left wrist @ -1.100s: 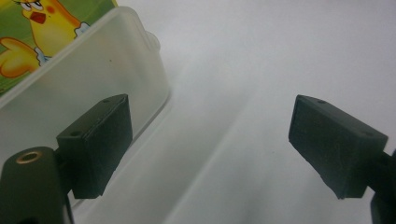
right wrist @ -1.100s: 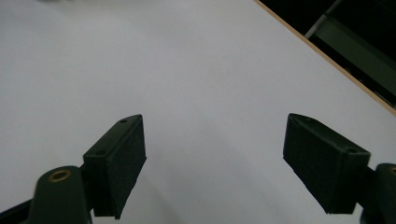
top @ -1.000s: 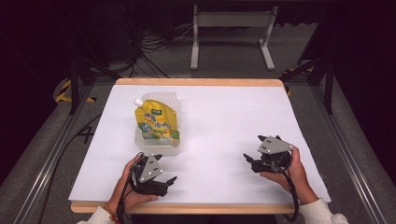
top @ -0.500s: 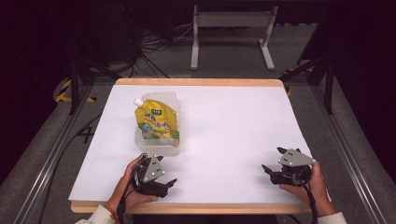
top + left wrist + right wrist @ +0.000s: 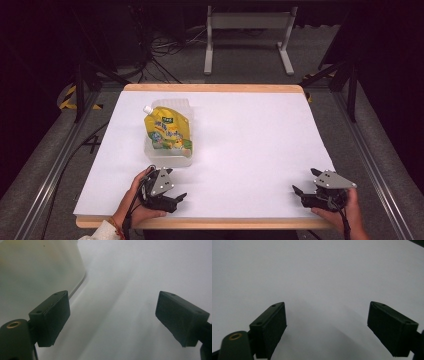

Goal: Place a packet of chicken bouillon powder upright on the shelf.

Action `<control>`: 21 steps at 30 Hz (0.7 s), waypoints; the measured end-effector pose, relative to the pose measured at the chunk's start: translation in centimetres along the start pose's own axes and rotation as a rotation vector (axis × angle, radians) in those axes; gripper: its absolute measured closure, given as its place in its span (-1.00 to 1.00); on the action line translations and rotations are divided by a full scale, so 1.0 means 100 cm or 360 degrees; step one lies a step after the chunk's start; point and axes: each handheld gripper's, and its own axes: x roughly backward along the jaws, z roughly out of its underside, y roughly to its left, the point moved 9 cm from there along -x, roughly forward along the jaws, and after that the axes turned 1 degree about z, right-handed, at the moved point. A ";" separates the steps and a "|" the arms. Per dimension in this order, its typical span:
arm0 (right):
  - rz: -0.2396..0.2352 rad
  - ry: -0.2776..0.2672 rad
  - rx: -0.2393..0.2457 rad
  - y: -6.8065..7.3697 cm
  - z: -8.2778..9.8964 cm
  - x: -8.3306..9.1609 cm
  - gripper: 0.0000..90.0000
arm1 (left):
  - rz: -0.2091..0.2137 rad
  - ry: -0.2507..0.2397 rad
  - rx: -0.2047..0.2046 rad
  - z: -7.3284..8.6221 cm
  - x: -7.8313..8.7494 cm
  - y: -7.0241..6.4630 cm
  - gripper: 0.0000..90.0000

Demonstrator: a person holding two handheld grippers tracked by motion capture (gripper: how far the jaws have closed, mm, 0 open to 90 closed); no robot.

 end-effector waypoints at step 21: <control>0.0022 -0.0023 -0.0030 -0.003 0.006 0.008 -0.68 | 0.0027 0.0013 0.0003 0.001 -0.002 -0.001 -0.72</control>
